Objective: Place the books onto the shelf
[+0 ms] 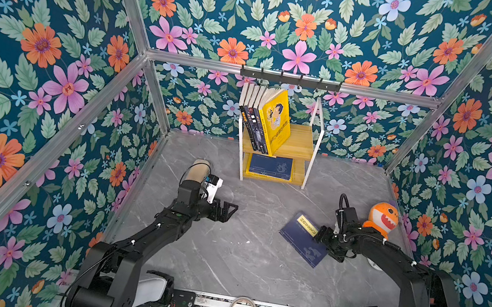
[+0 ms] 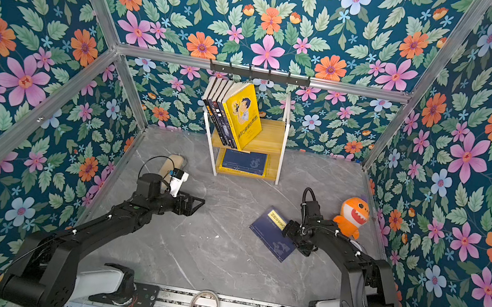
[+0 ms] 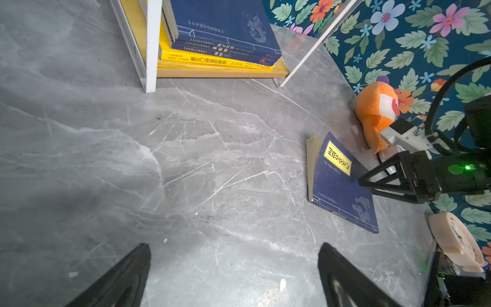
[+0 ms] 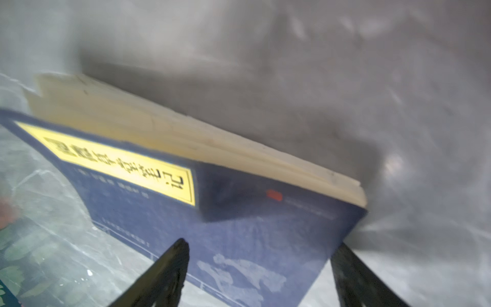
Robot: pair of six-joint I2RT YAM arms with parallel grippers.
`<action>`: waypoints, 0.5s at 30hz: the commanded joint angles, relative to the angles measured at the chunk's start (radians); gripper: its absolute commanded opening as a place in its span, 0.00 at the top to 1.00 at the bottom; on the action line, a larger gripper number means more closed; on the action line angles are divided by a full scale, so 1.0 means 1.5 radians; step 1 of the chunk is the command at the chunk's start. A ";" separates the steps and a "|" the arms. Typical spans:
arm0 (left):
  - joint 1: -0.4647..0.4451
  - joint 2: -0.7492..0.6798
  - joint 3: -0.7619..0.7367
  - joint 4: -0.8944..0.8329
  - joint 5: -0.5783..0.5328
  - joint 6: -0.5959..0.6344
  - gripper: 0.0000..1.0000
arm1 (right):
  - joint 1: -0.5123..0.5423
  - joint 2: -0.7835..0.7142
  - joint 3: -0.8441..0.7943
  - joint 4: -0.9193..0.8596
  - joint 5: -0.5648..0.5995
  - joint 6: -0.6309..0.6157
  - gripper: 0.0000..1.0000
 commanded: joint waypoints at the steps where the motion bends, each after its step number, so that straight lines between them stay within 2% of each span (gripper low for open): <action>1: -0.002 -0.005 -0.009 0.031 -0.012 -0.024 0.01 | 0.029 0.022 0.019 0.067 0.007 -0.025 0.18; 4: -0.006 -0.003 -0.005 0.026 -0.016 -0.024 0.01 | 0.069 0.065 0.049 0.086 0.012 -0.032 0.18; 7: -0.012 0.012 0.015 -0.001 -0.017 -0.022 0.01 | 0.106 0.112 0.084 0.085 0.009 -0.004 0.18; 12: -0.029 0.087 0.079 -0.086 0.004 -0.018 0.01 | 0.172 0.151 0.115 0.112 0.011 0.029 0.18; 15: -0.044 0.128 0.096 -0.085 0.008 -0.042 0.01 | 0.202 0.201 0.143 0.124 0.010 0.031 0.19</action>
